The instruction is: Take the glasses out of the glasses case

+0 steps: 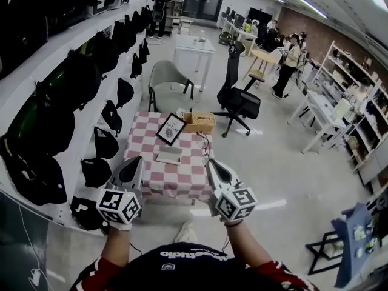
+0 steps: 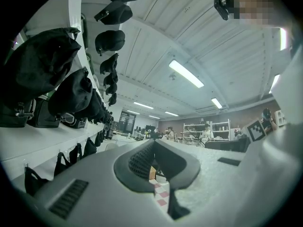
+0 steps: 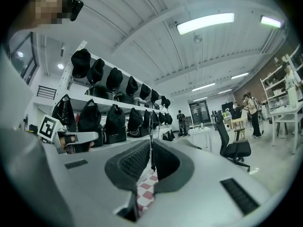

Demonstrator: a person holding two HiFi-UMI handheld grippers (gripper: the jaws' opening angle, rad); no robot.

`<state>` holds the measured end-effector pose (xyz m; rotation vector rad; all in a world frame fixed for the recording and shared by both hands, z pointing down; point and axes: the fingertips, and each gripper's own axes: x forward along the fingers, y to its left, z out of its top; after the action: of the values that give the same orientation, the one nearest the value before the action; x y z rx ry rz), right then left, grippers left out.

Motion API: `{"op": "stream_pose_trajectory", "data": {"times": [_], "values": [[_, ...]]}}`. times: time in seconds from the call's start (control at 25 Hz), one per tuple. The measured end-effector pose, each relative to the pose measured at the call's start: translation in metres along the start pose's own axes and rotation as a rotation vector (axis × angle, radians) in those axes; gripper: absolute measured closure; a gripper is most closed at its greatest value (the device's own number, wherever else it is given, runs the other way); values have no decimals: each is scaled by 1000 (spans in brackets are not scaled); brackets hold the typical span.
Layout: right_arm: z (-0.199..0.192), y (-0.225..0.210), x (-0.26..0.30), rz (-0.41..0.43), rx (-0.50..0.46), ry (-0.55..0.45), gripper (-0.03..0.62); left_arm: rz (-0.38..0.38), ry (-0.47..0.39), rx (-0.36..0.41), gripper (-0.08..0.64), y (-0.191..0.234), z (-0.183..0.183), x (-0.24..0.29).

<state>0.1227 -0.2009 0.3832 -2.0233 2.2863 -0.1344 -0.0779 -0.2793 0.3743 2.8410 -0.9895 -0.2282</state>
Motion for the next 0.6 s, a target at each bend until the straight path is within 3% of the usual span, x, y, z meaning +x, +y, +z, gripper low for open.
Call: {"op": "stream_pose_trajectory", "data": {"times": [0.6], "values": [[1, -2, 0, 1, -2, 5, 569, 2, 4, -8, 554, 0, -2, 2]]}}
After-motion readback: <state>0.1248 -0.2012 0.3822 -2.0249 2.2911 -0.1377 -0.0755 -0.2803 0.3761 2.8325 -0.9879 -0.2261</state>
